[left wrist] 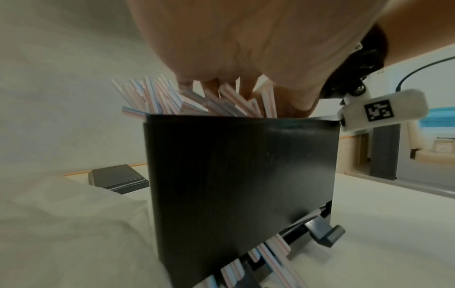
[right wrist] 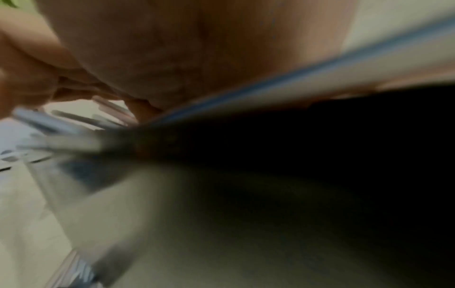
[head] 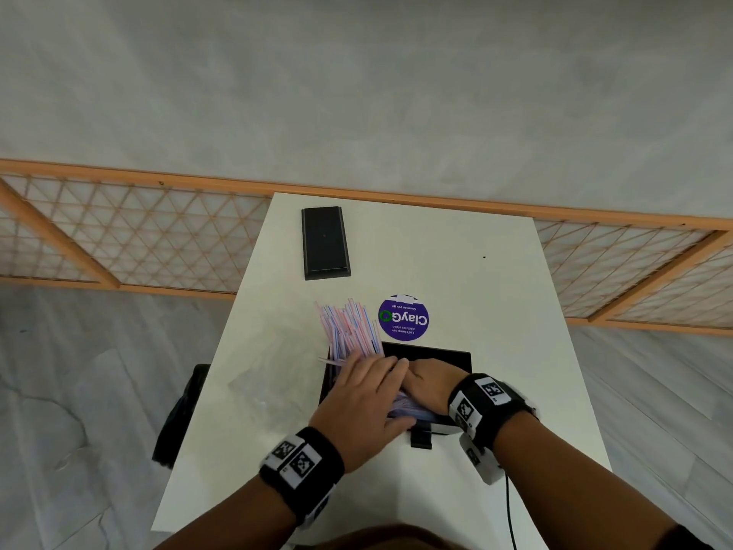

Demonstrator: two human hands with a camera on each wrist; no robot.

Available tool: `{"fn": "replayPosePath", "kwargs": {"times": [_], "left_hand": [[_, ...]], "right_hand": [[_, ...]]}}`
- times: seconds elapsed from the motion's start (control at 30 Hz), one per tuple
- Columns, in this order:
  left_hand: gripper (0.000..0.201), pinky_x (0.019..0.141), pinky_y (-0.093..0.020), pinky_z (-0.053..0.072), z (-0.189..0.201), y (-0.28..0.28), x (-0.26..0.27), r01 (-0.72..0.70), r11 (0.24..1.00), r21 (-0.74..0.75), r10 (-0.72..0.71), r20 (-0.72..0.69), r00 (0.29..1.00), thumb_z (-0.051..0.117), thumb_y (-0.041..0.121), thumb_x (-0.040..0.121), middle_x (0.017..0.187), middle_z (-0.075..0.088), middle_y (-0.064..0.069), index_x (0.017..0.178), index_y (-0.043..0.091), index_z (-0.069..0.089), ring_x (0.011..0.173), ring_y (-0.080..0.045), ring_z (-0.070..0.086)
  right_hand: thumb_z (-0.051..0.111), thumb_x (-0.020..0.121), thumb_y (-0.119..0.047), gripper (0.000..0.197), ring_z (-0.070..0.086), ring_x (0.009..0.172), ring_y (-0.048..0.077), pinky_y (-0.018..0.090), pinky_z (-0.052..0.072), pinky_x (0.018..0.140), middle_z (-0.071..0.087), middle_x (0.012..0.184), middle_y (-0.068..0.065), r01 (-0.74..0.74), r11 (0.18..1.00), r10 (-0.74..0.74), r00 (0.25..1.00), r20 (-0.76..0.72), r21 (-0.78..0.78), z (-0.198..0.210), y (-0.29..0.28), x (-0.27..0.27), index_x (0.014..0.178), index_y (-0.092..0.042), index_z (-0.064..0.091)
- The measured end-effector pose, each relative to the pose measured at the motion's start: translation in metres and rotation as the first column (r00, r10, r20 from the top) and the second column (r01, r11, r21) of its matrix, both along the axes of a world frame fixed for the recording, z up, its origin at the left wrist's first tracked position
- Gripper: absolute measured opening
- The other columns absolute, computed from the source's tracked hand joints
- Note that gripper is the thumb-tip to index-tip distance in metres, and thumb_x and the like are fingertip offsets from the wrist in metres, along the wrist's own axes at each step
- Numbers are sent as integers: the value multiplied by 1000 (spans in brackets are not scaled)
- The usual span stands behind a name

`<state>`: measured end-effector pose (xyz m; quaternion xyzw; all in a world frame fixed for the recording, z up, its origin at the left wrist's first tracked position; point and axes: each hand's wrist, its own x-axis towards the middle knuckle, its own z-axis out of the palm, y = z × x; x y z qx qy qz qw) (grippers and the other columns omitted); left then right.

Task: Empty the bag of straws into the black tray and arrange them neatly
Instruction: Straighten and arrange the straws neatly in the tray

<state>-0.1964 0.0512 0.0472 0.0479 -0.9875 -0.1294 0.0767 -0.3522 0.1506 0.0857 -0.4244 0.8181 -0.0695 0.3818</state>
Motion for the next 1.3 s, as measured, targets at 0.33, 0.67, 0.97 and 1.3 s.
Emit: {"fn": "replayPosePath", "kwargs": {"times": [0.33, 0.67, 0.97, 1.3], "left_hand": [[47, 103, -40, 46, -16, -19, 6, -28, 995, -98, 21, -70, 997, 38, 42, 107, 135, 58, -1, 143, 17, 55, 120, -23, 56], [40, 91, -37, 49, -22, -32, 8, -51, 998, -30, 48, -94, 994, 46, 33, 102, 114, 57, 4, 136, 20, 62, 102, -20, 54], [47, 100, -39, 48, -17, -28, 0, -10, 998, 68, 9, 11, 1000, 33, 35, 106, 127, 60, -1, 144, 15, 52, 112, -22, 55], [47, 94, -40, 51, -24, -14, -6, -6, 984, -180, -16, -120, 993, 39, 45, 106, 123, 66, -2, 136, 16, 61, 107, -24, 63]], "right_hand": [[28, 103, -43, 43, 59, 87, 26, 36, 43, 79, 63, 89, 6, 14, 1000, -15, 1000, 13, 27, 6, -4, -9, 80, -18, 55], [43, 92, -53, 37, 61, 91, 18, 40, 51, 85, 64, 100, -2, -30, 991, 14, 991, -131, -127, 25, 18, -13, 105, -24, 61], [56, 79, -59, 37, 58, 77, 14, 29, 47, 69, 58, 84, -11, -93, 994, 86, 988, -125, -53, 10, 34, 11, 93, -25, 61], [71, 53, -79, 95, 63, 110, 19, 36, 52, 99, 66, 124, -5, -117, 989, 119, 993, -13, 89, -18, 17, 7, 134, -34, 51]]}}
